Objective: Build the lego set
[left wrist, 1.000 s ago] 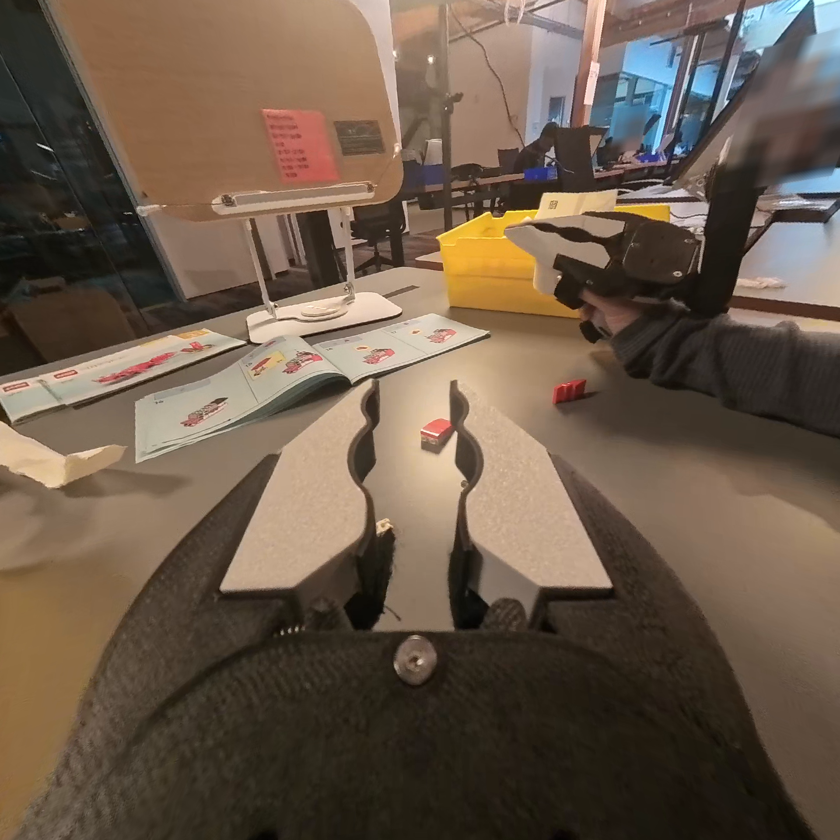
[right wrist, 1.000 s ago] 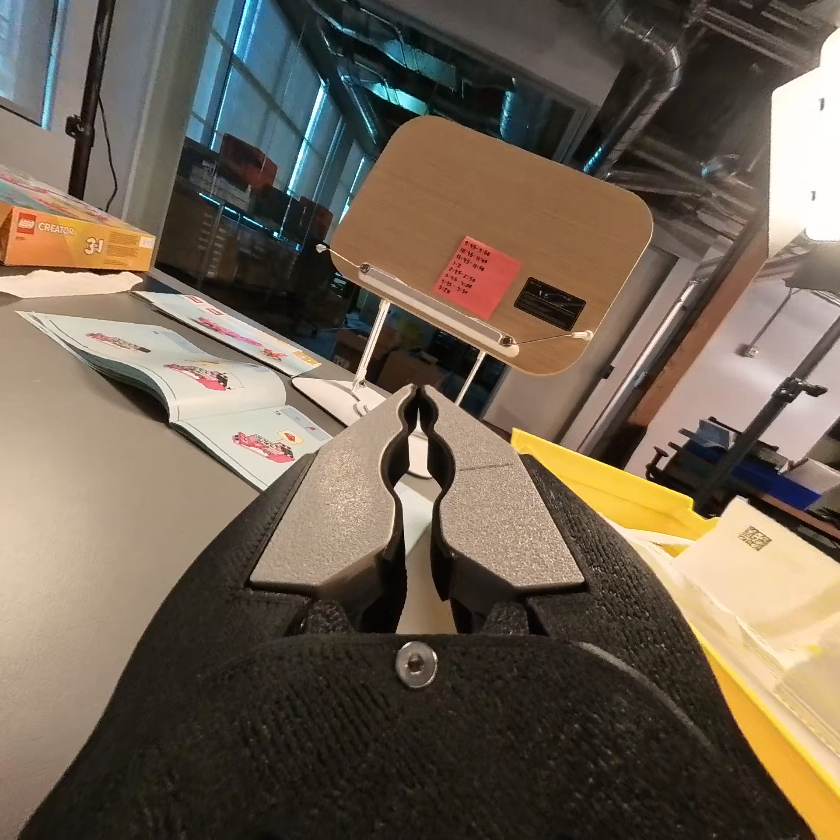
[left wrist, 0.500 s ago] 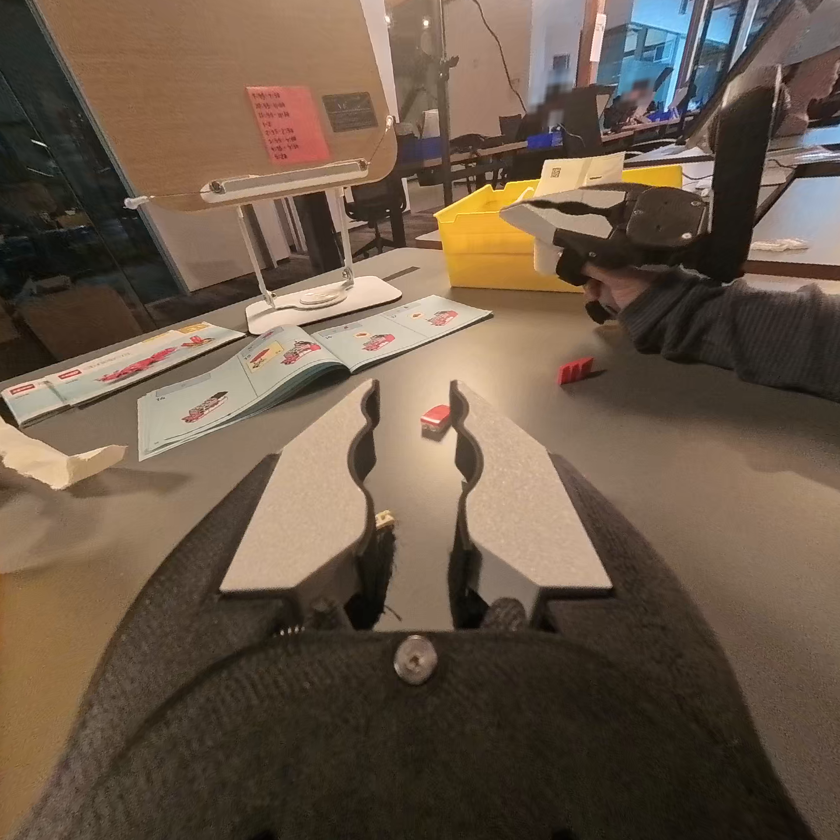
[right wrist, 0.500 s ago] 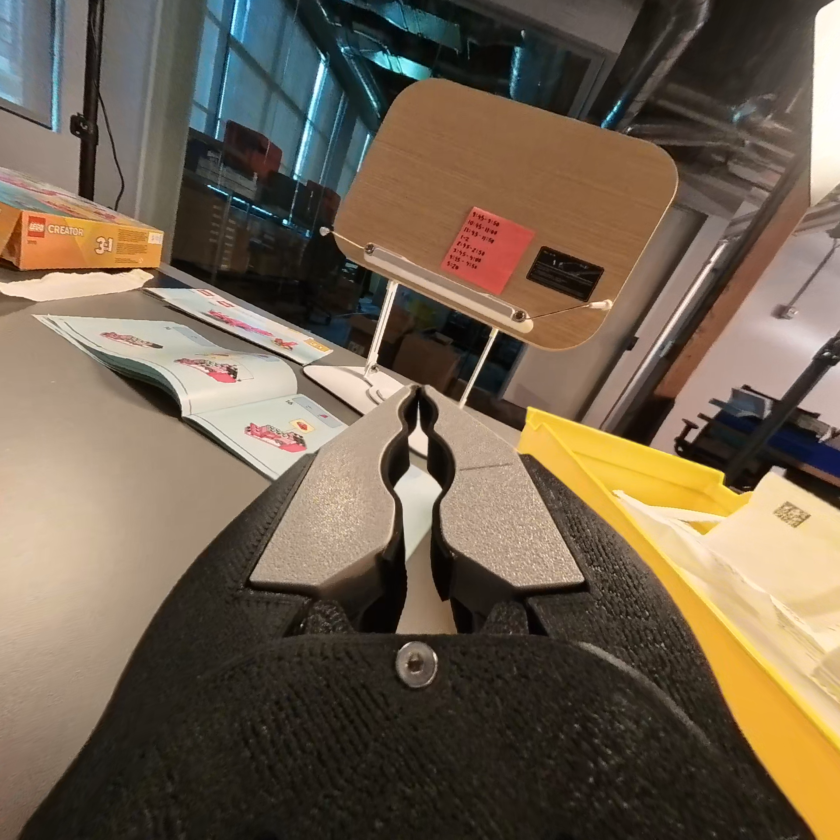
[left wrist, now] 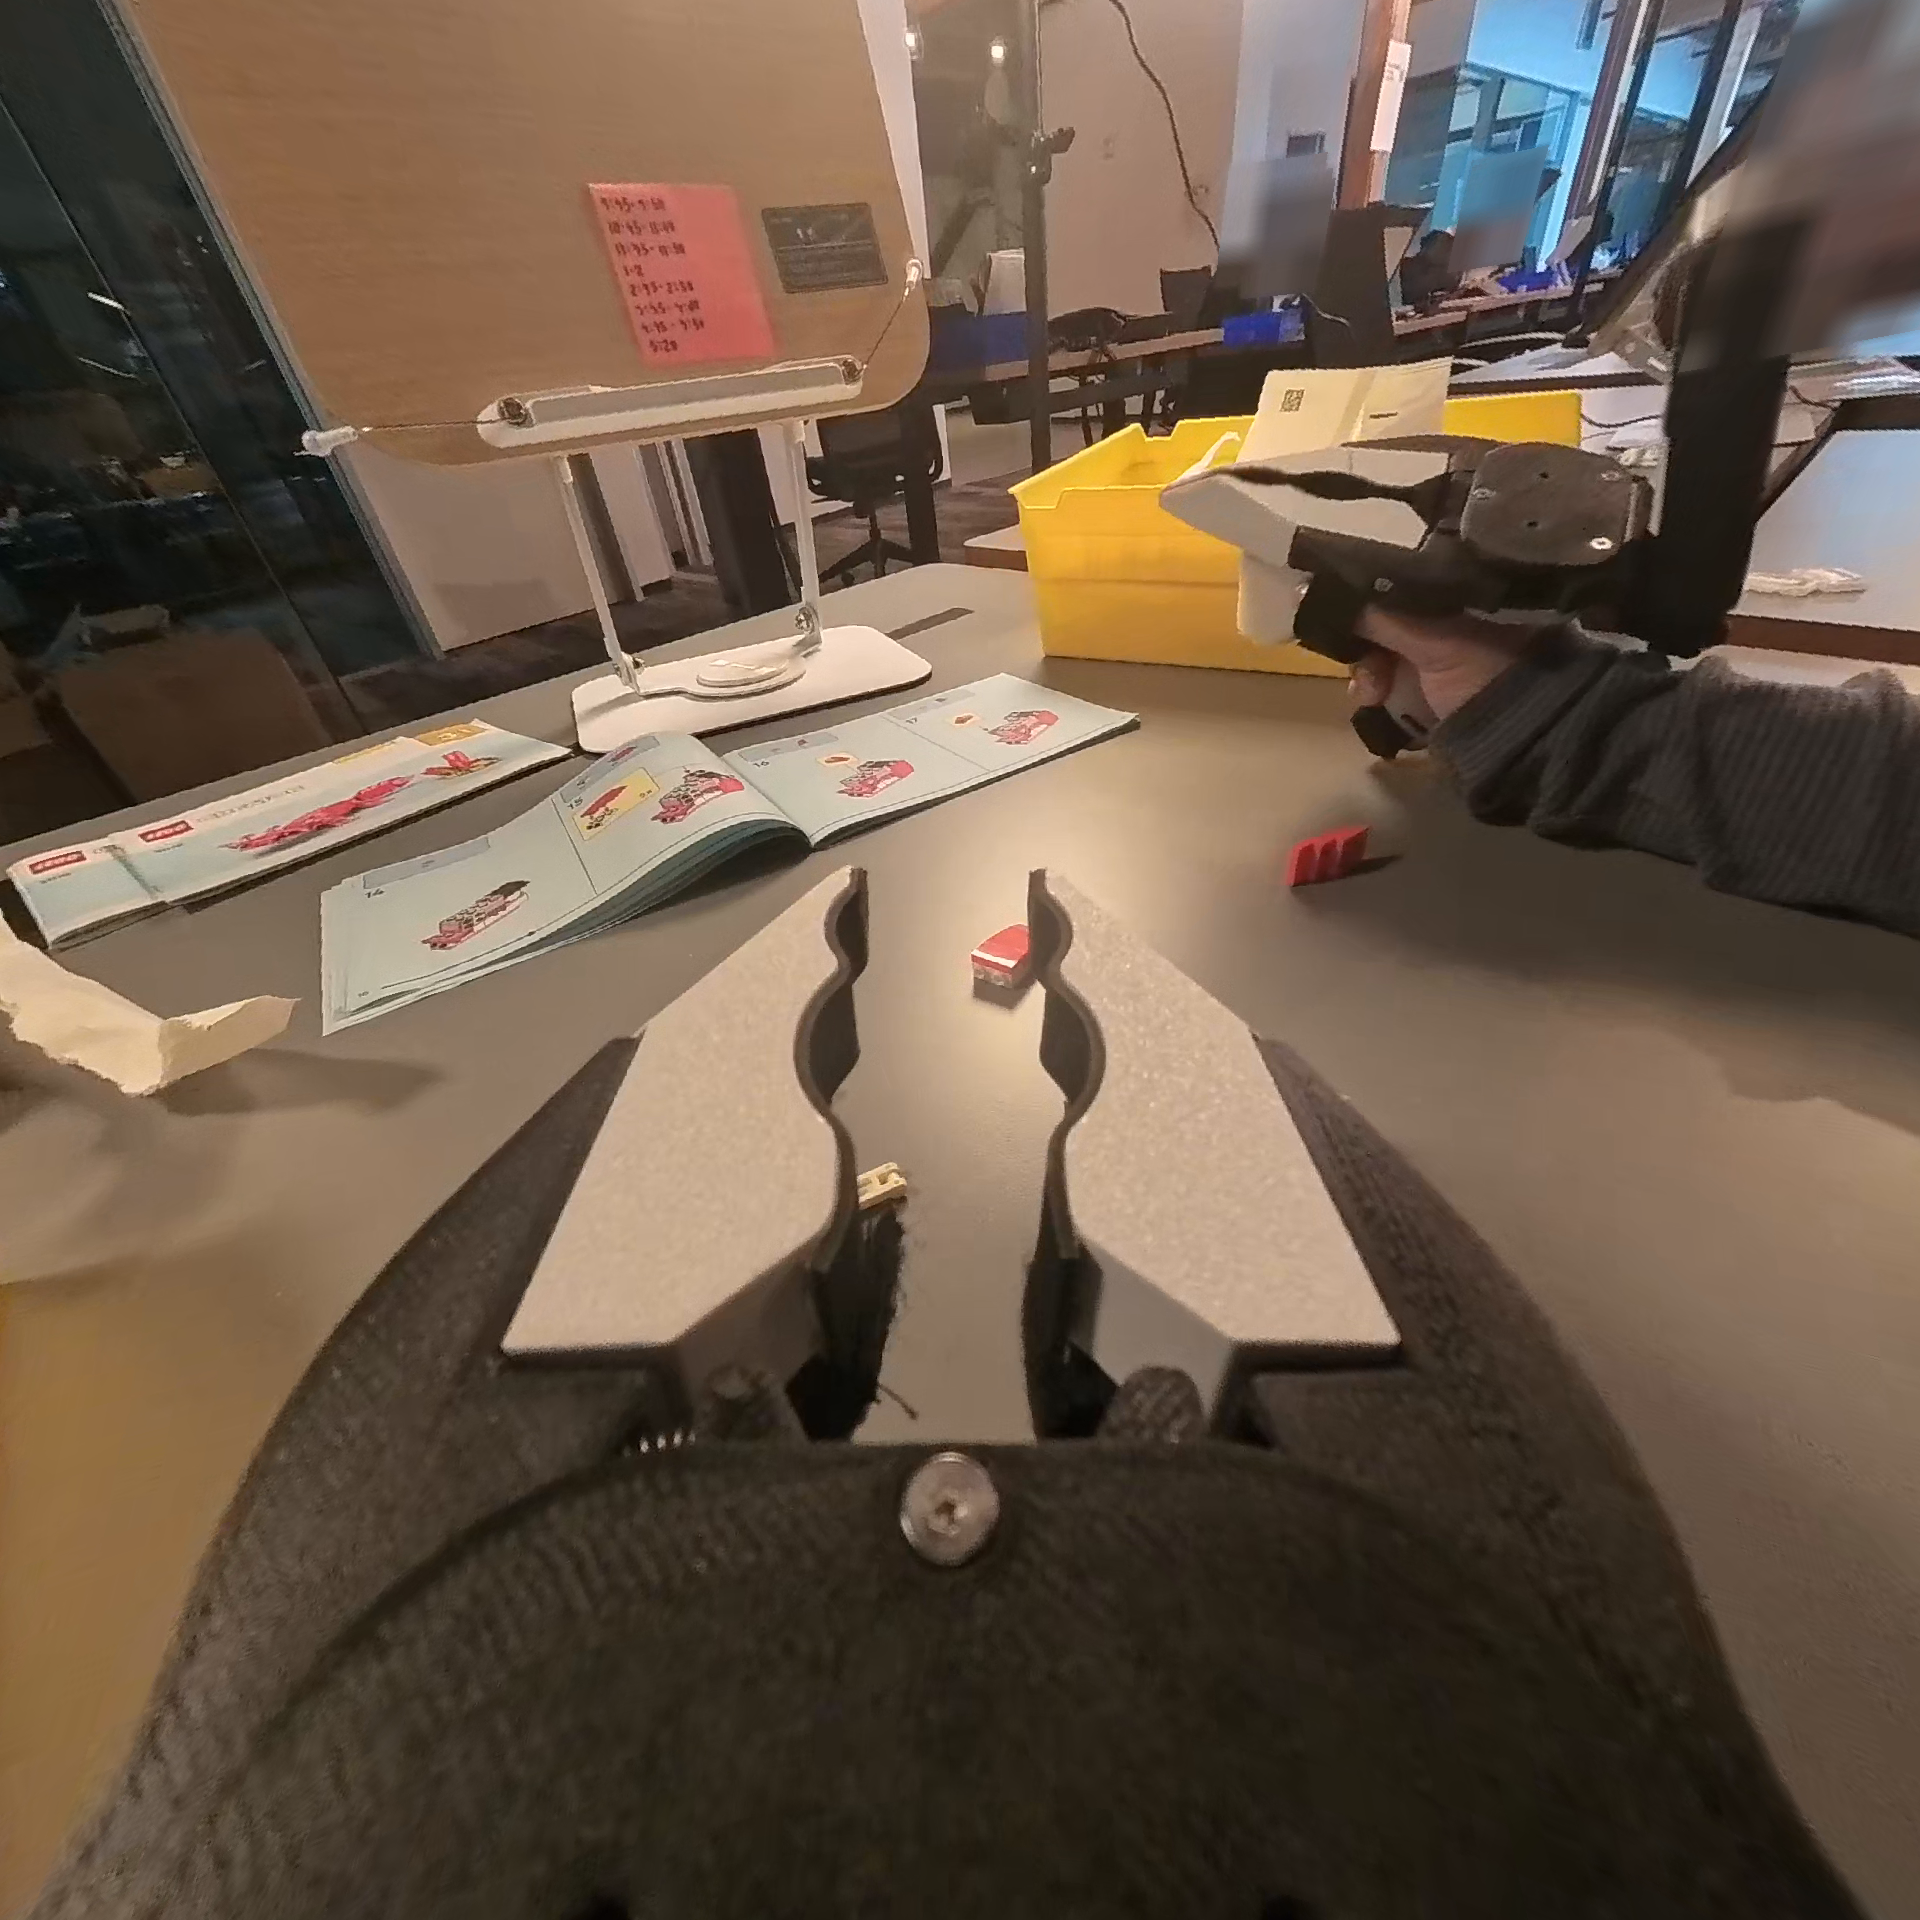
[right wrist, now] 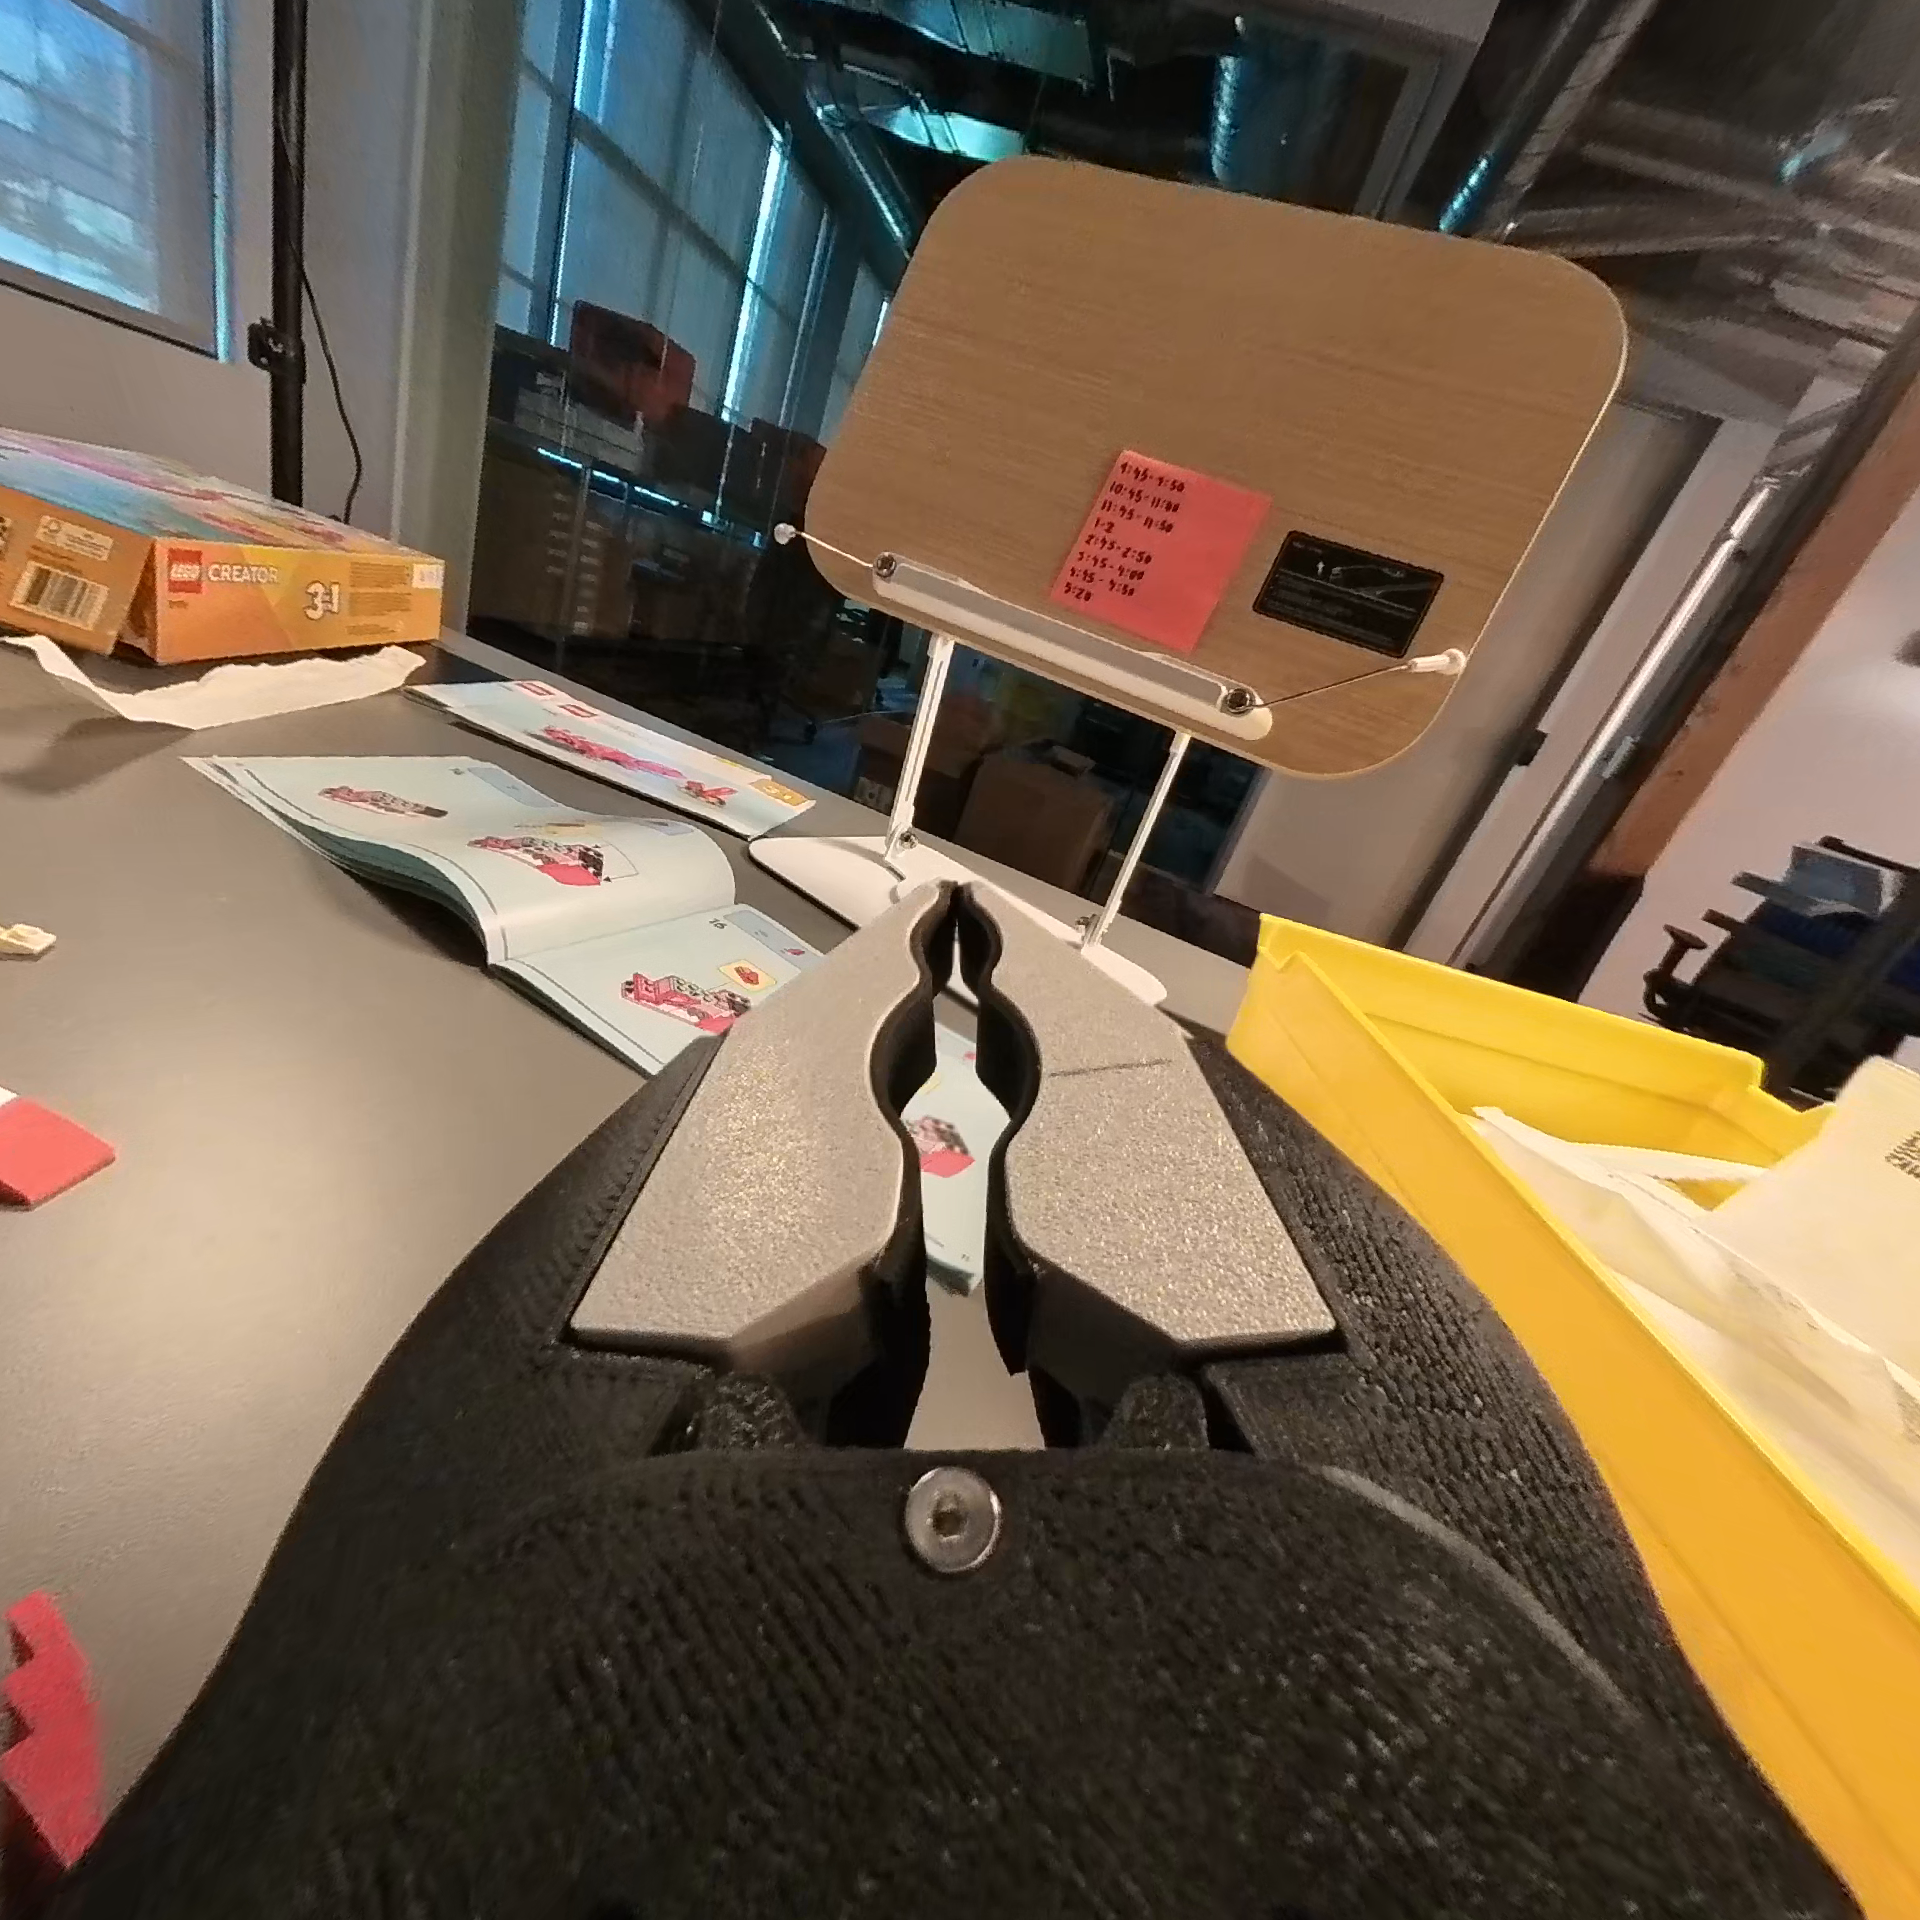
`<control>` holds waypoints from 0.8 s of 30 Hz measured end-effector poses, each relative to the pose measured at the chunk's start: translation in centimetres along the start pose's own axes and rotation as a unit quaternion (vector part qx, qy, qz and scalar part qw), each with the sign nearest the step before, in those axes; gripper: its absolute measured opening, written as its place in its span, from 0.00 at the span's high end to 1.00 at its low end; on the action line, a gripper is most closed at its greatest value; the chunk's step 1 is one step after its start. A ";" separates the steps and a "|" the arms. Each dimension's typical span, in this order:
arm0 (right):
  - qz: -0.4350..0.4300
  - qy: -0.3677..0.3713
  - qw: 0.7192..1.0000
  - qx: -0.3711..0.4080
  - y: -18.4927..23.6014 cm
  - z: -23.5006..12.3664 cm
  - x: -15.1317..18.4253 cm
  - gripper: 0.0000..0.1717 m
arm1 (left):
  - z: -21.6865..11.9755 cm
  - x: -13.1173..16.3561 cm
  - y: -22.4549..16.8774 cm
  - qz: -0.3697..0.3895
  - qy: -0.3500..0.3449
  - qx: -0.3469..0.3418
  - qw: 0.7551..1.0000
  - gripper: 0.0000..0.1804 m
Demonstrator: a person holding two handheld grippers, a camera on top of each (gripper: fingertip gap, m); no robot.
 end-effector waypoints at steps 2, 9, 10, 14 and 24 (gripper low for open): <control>0.002 -0.002 1.000 0.003 -0.1 0.0 -0.1 1.00 | 0.0 0.0 0.1 -0.004 -0.002 -0.002 1.000 0.84; 0.007 0.002 1.000 -0.007 0.0 0.0 0.0 1.00 | 0.0 0.0 0.2 -0.011 -0.003 -0.003 1.000 0.83; 0.006 0.001 1.000 -0.007 0.1 0.0 0.0 1.00 | 0.0 0.0 0.2 -0.010 -0.002 -0.002 1.000 0.83; 0.000 0.001 1.000 -0.006 0.1 0.1 0.0 1.00 | 0.1 0.0 0.1 -0.006 -0.002 0.003 1.000 0.85; -0.004 0.000 1.000 -0.003 0.1 0.2 0.1 1.00 | 0.1 0.0 -0.1 -0.002 0.000 0.007 1.000 0.85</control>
Point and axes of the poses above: each gripper's, where its closed fingertips meet, z out along the fingers, x out of its underside, y = z × x across the jaws, the point moved 6 cm from there along -z, back along the fingers, and after that the axes turned 11 degrees about z, right-handed, at the moved point
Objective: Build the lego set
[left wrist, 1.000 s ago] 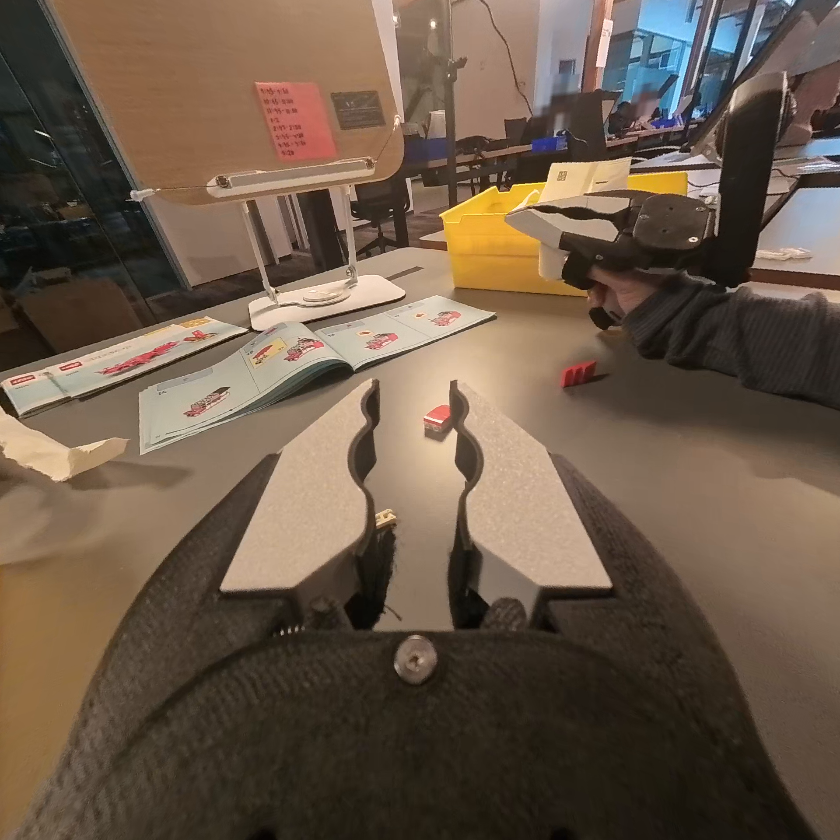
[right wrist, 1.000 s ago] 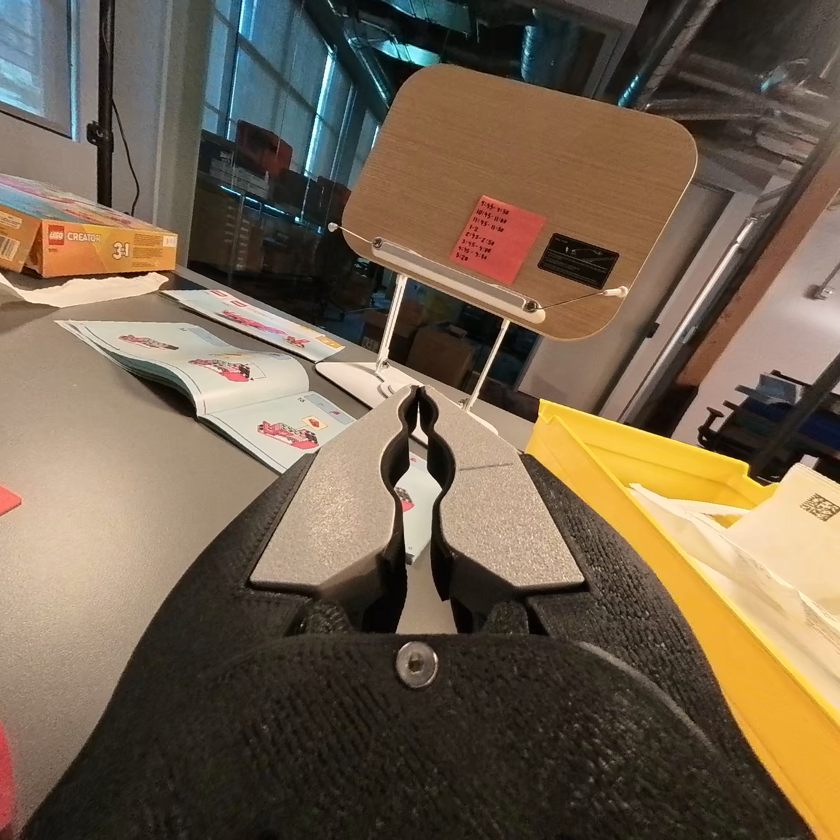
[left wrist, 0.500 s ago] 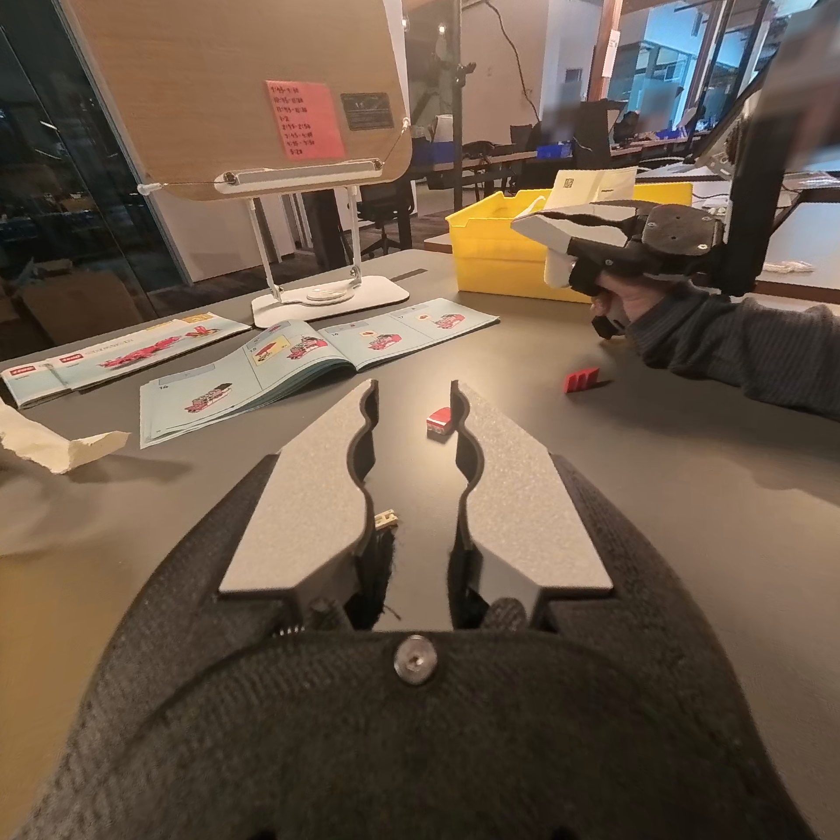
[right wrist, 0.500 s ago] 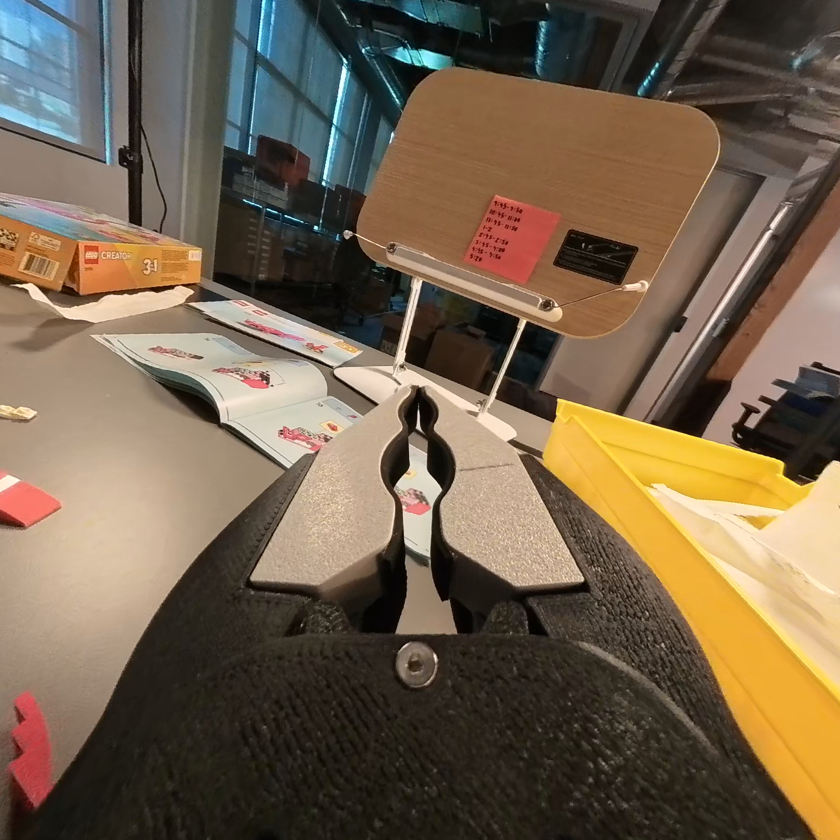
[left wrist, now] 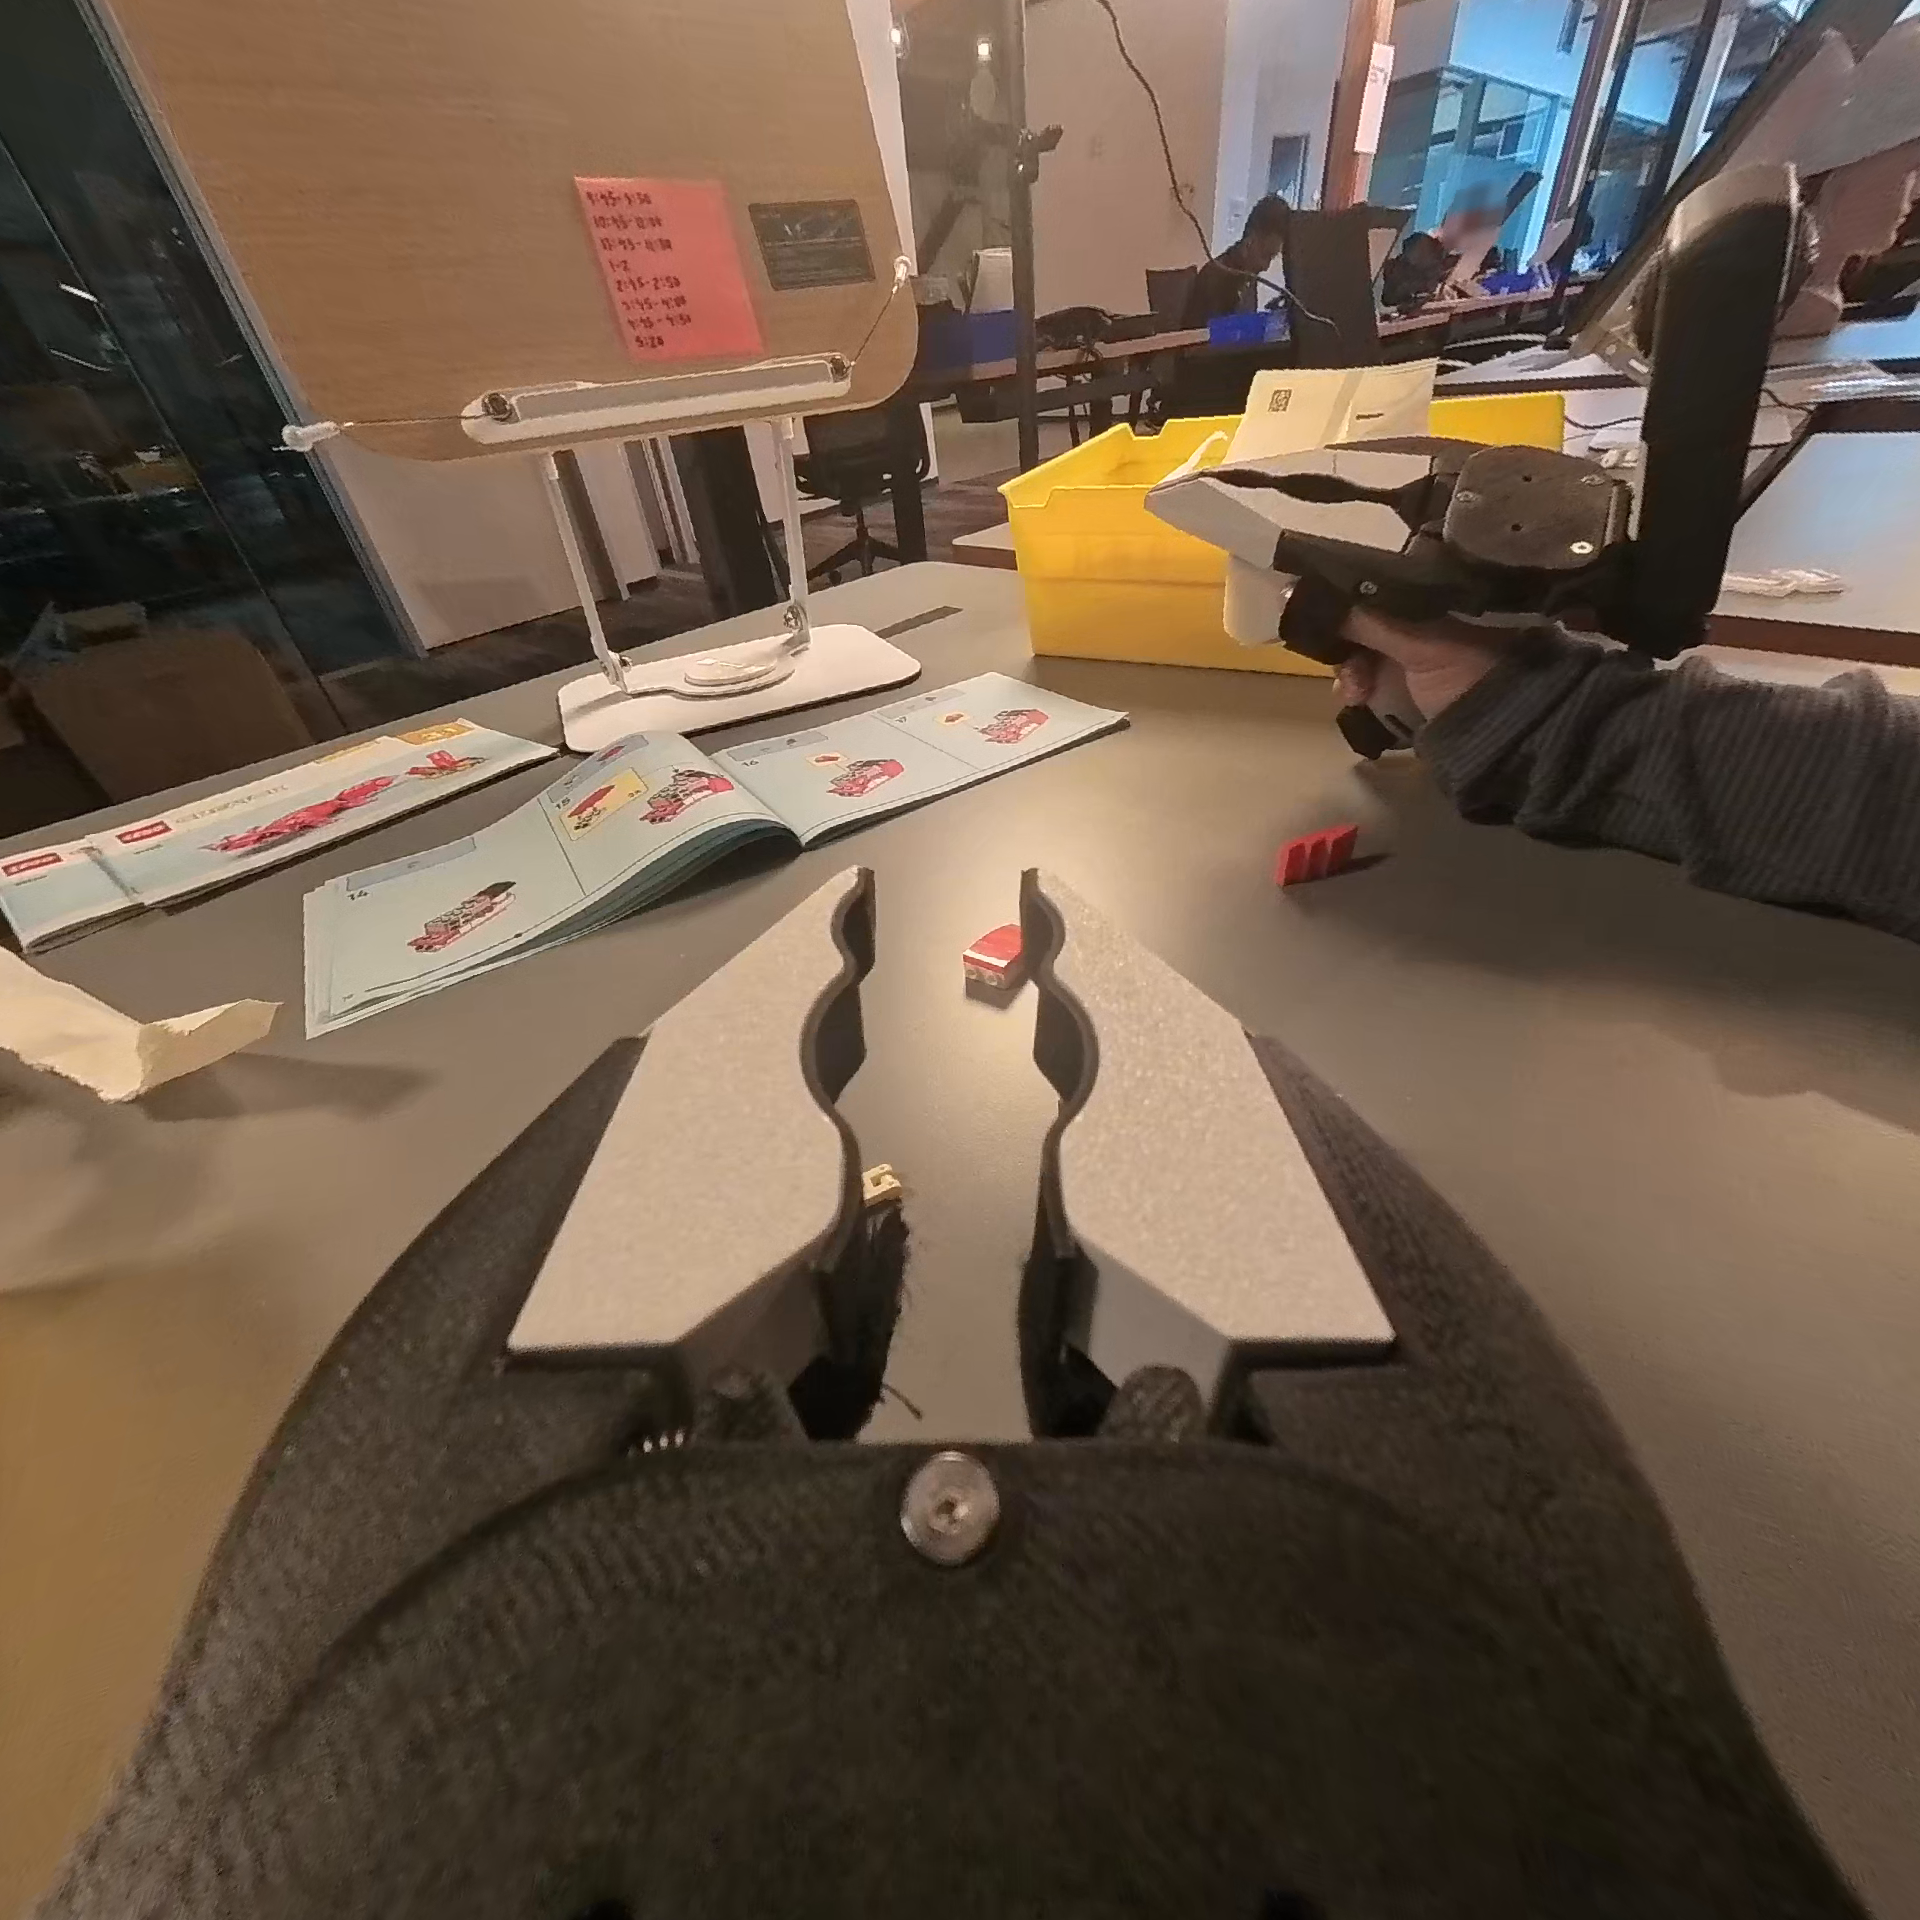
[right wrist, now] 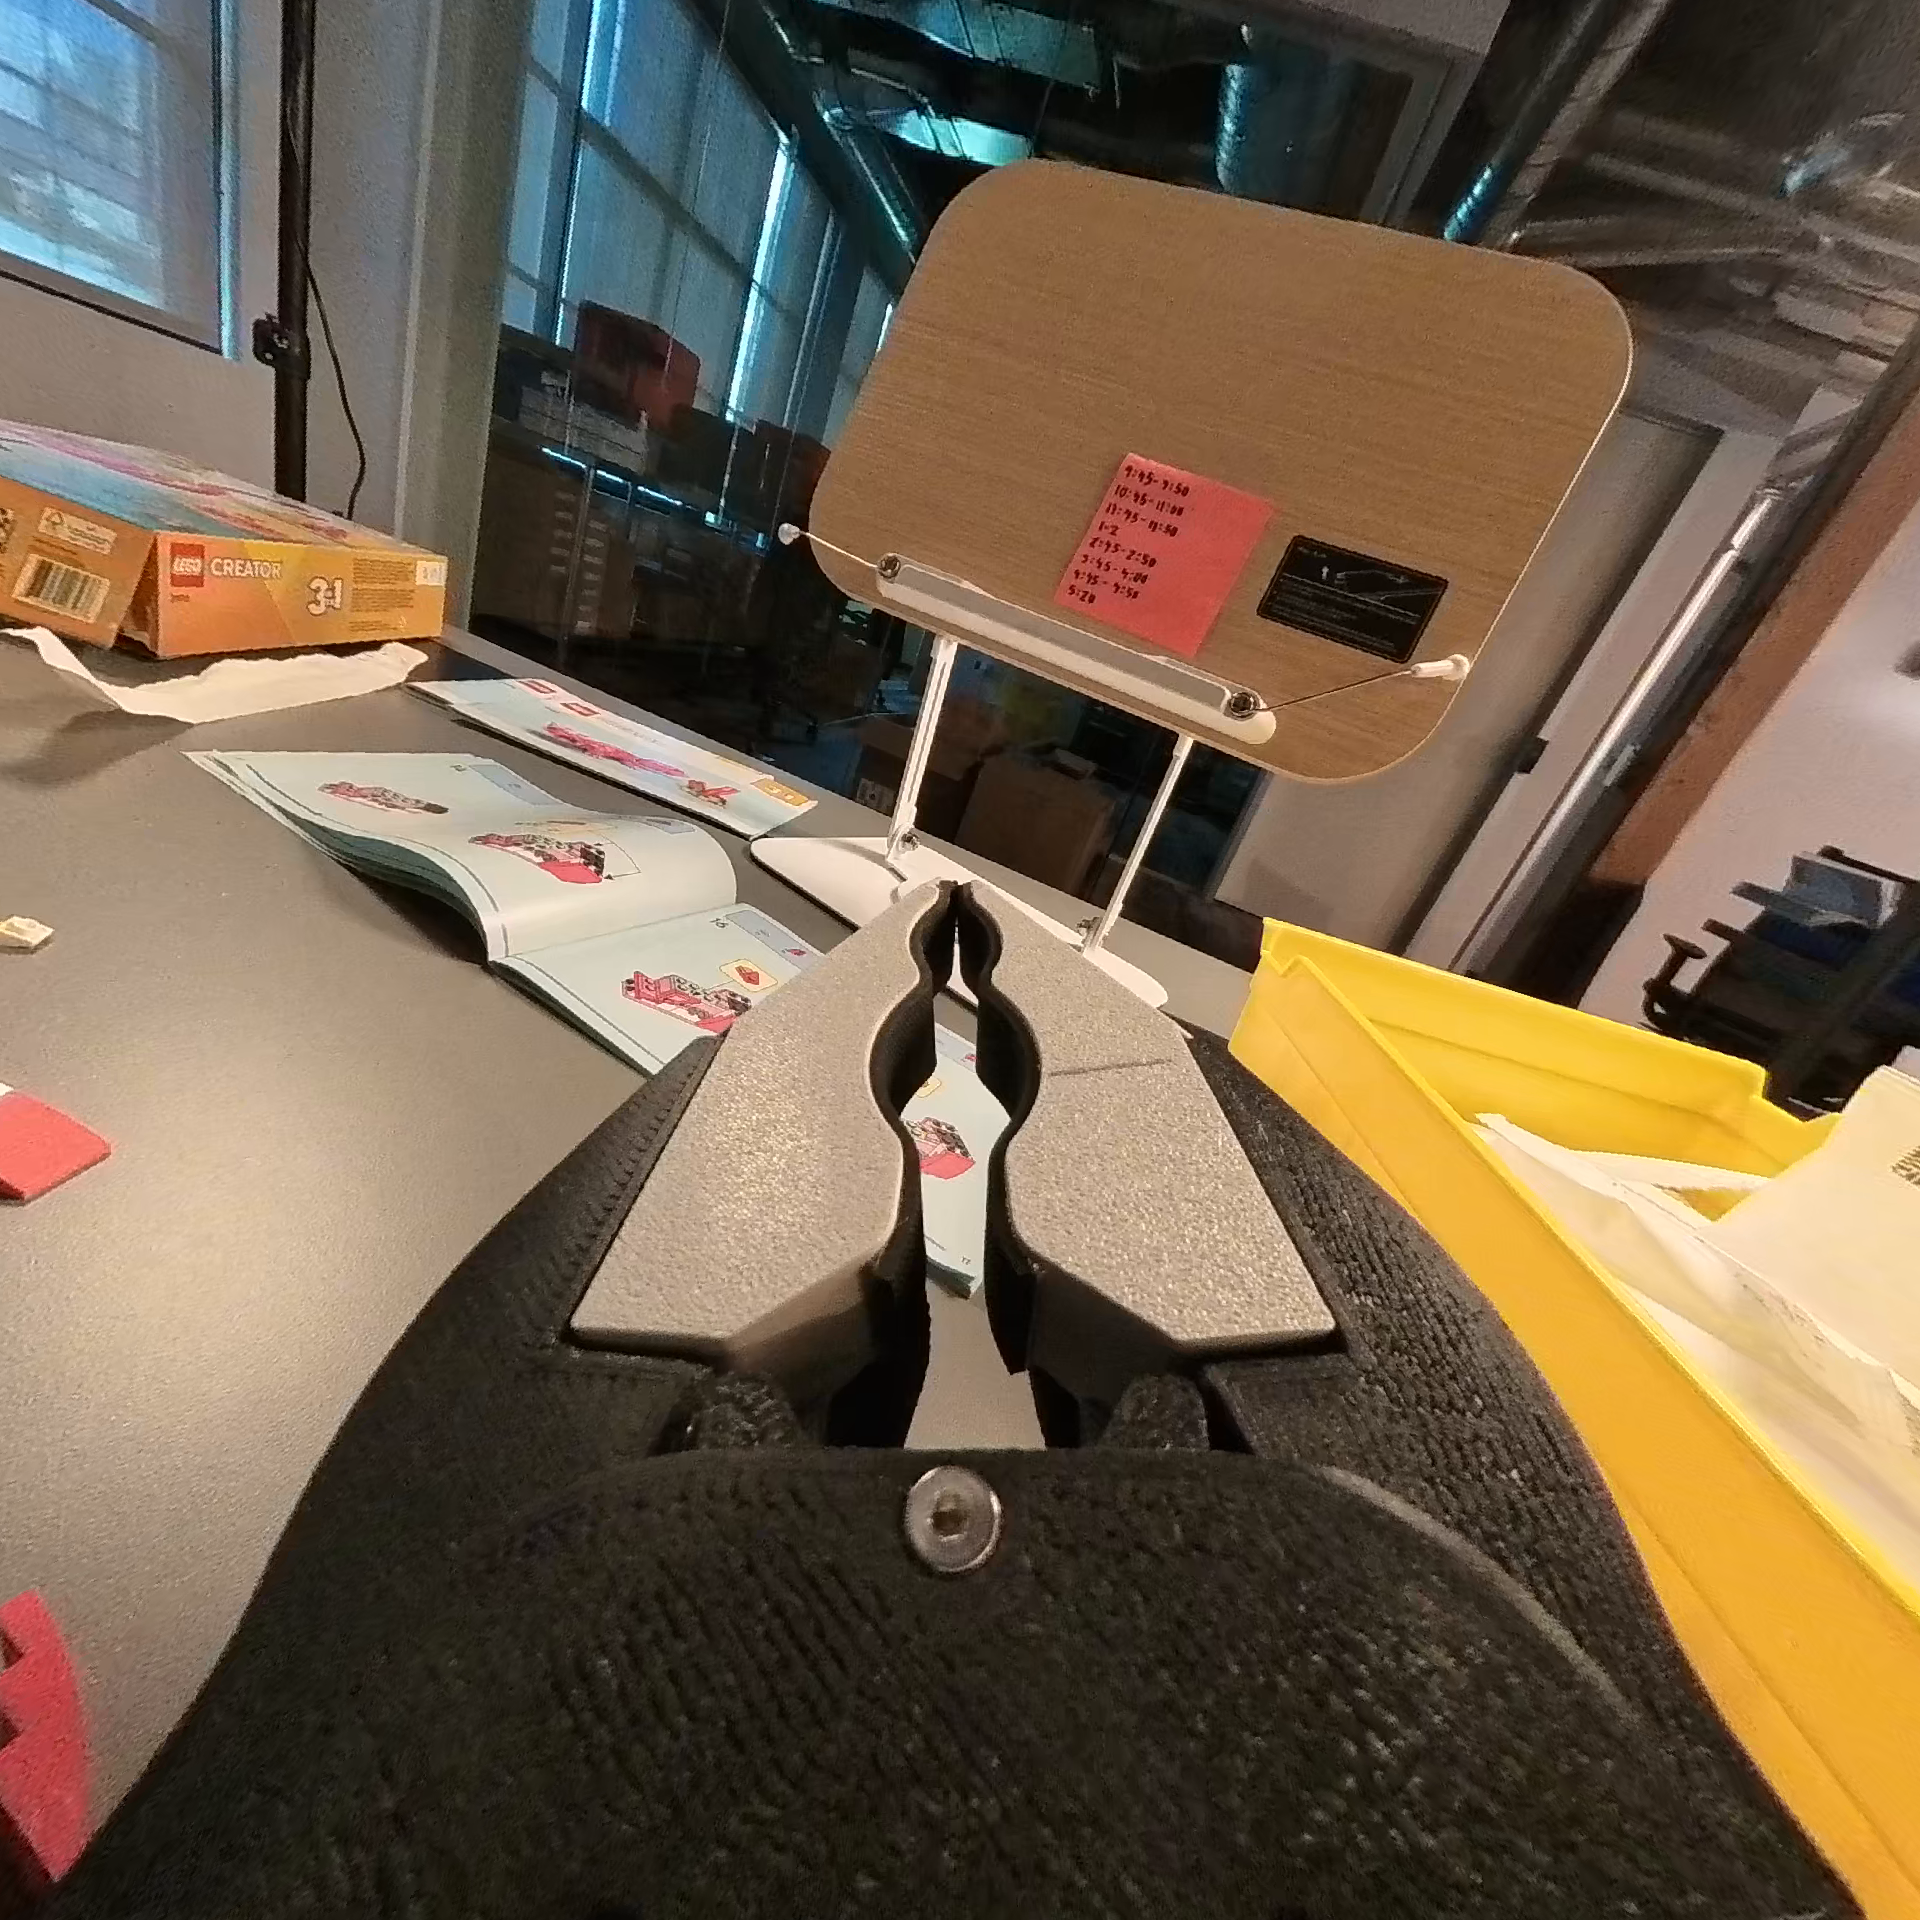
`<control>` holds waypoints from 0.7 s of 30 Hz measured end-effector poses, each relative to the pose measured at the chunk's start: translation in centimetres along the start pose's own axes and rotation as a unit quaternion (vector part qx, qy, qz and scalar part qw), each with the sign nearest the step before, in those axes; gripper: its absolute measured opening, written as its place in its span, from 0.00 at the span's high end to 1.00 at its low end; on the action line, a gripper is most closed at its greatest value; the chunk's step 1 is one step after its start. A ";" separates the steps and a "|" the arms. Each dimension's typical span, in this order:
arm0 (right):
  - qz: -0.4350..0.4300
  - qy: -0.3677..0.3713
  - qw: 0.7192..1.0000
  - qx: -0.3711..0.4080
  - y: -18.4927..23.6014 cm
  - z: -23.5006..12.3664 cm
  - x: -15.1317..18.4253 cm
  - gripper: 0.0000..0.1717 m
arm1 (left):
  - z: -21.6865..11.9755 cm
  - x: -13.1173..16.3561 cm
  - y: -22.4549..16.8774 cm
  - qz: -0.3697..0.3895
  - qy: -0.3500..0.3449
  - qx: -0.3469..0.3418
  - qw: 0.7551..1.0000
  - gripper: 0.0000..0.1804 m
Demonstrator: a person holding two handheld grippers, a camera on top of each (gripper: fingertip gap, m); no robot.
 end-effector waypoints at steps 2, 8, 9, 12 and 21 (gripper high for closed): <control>0.000 0.001 1.000 0.000 0.0 0.0 0.0 1.00 | 0.0 0.0 0.0 0.001 0.000 0.001 1.000 0.85; -0.001 0.001 1.000 0.000 0.0 0.0 0.0 1.00 | -0.2 -0.4 -0.2 0.015 -0.016 0.002 1.000 0.91; -0.001 0.001 1.000 0.000 0.0 0.0 0.1 1.00 | -0.2 -0.4 -0.3 0.016 -0.016 0.002 1.000 0.91; 0.000 0.001 1.000 0.000 0.0 0.0 0.1 1.00 | -0.2 -0.4 -0.3 0.017 -0.014 0.004 1.000 0.91; 0.001 0.003 1.000 -0.001 0.0 0.1 0.1 1.00 | -0.1 -0.4 -0.4 0.018 -0.010 0.008 1.000 0.91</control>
Point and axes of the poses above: each gripper's, where its closed fingertips meet, z out along the fingers, x out of its underside, y = z × x across the jaws, the point moved 6 cm from there along -z, back along the fingers, and after that the axes turned 11 degrees about z, right-handed, at the moved point
